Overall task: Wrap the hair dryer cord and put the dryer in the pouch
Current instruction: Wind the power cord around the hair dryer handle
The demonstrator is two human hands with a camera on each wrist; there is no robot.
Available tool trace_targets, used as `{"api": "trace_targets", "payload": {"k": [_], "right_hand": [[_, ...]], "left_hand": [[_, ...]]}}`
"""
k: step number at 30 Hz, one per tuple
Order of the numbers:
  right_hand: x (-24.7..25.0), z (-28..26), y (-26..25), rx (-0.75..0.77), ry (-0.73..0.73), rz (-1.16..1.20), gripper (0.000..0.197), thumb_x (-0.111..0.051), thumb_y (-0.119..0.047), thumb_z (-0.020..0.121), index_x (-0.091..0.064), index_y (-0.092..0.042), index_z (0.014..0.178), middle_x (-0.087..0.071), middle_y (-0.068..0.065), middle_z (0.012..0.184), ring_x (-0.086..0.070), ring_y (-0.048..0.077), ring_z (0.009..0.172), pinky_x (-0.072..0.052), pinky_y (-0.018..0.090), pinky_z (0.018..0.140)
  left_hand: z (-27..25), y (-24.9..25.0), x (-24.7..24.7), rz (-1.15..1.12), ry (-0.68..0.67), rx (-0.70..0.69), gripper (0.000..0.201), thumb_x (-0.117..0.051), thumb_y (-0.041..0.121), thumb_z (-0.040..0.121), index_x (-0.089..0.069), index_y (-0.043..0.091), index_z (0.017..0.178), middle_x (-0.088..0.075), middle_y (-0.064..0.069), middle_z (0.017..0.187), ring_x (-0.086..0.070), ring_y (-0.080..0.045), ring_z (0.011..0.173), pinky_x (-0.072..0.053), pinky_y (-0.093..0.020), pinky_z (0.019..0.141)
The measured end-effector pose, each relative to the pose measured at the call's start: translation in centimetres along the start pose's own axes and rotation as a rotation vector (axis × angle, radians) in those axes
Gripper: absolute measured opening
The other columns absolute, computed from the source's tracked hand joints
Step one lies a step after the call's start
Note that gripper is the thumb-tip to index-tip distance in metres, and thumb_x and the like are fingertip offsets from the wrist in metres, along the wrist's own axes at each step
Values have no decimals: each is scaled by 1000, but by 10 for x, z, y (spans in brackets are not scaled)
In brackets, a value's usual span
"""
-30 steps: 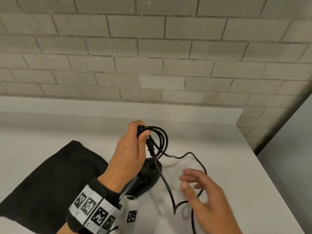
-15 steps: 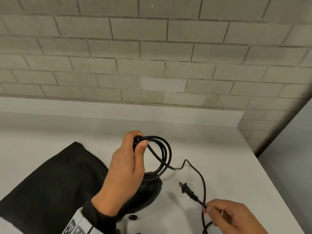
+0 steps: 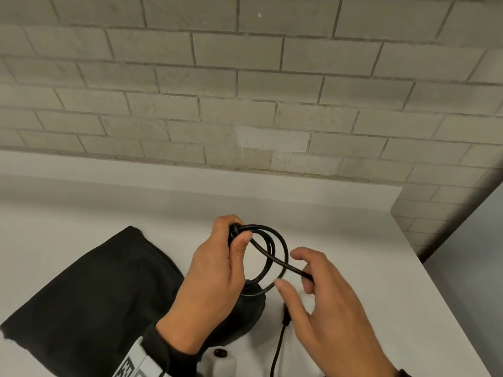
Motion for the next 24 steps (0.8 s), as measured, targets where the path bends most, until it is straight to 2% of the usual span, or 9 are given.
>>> {"api": "trace_targets", "payload": {"k": [3,5,7,9,13,18,20,22,24], "right_hand": [[17,13,-18,231,107,-95,21,-53,-35,96,-64,-21,107,-49,-9,79,-45,8,61,-43,20,54],[25,23,-24,331,102,-71,18,-55,-31,97,-67,-18,102,-47,-3,72,-41,15,52,-39,25,45],[30,33,-25,361,78,-1,16,-58,-29,96,-69,-18,102,-44,-3,70,-39,14,52,-38,25,45],[35,44,-23,343,48,135,14,-62,-27,95,-72,-19,101,-44,-5,69,-39,10,54,-38,23,49],[41,65,-21,291,10,305,6,-68,-20,91,-74,-19,92,-51,-5,67,-45,7,60,-37,14,59],[31,75,-17,174,32,446,5,-71,-24,88,-74,-22,85,-55,-10,66,-49,5,60,-40,14,57],[26,74,-15,137,52,484,3,-73,-24,87,-75,-23,85,-58,-10,66,-51,7,60,-43,19,57],[22,73,-13,103,66,497,3,-73,-22,87,-75,-24,85,-61,-8,67,-54,11,61,-47,24,58],[18,71,-12,76,64,496,4,-74,-23,87,-76,-25,85,-62,-7,67,-57,13,62,-50,28,59]], "left_hand": [[2,-1,-1,9,-23,6,12,-39,39,96,-45,32,103,-41,12,50,-42,-5,44,-34,-13,45],[2,0,-4,0,-47,-2,12,-39,39,97,-45,31,104,-42,12,51,-43,-4,45,-34,-13,45],[1,0,-6,-22,-70,-14,18,-39,40,97,-45,31,112,-44,14,51,-44,-3,45,-34,-12,46],[-1,1,-7,-33,-98,-48,28,-36,47,98,-42,35,123,-45,13,52,-43,-4,44,-32,-13,45],[-5,4,-9,-47,-180,-122,24,-22,66,96,-38,52,107,-48,19,64,-41,-2,49,-30,-12,48],[-7,3,-11,-38,-179,-154,43,-31,50,99,-52,19,120,-48,33,65,-44,11,56,-34,-5,54],[-7,2,-12,-45,-177,-150,45,-34,49,98,-53,16,122,-50,35,67,-46,14,59,-35,-4,57],[-7,4,-12,-42,-187,-146,43,-37,60,96,-50,28,122,-55,32,72,-50,13,64,-37,-4,61],[-6,4,-14,-17,-194,-124,33,-44,70,88,-44,46,110,-55,24,69,-51,8,64,-38,-7,61]]}}
Point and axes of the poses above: each hand's wrist, its own z-axis towards the middle knuckle, its own x-axis out of the back of the hand, y = z × x, the point moved 5 cm from there along z, towards the middle knuckle
